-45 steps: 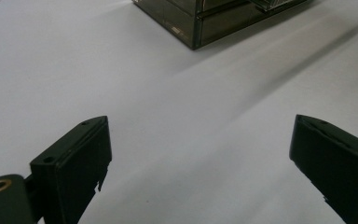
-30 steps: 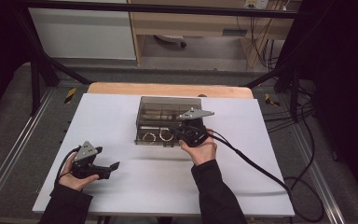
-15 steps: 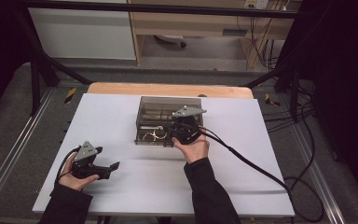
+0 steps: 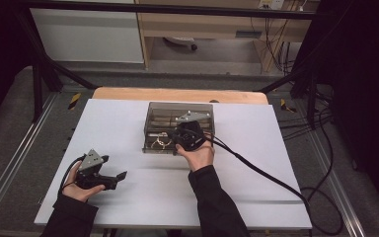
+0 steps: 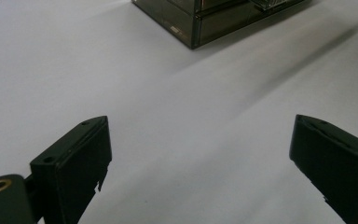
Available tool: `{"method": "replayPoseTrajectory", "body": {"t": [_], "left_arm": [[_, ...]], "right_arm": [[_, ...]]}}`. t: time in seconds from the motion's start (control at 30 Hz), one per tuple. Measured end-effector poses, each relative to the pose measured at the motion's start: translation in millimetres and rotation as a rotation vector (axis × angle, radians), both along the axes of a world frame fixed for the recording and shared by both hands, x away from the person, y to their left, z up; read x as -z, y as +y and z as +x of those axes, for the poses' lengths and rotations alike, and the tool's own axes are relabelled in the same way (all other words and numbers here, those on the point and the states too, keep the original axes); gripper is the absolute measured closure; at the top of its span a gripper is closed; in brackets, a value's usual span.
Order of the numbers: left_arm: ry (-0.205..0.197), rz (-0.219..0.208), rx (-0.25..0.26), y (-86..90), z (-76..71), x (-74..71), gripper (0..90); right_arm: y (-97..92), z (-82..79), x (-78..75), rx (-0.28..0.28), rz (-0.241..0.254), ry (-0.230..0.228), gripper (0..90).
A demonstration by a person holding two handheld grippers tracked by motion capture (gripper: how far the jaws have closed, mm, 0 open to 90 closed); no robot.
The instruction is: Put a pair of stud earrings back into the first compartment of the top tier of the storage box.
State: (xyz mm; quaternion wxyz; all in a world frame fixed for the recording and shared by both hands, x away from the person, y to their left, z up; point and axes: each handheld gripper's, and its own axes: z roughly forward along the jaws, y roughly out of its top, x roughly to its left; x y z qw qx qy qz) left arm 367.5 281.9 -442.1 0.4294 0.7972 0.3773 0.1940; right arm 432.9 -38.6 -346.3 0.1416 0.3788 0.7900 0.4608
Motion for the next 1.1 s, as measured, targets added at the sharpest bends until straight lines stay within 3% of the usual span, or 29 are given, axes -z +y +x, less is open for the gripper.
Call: {"method": "replayPoseTrajectory", "body": {"t": [1.1], "left_arm": [[0.001, -0.002, 0.002, -0.1, 0.1, 0.2, 5.4]], "right_arm": [[24.9, 9.5, 25.5, -0.011, -0.020, 0.020, 87.1]]}}
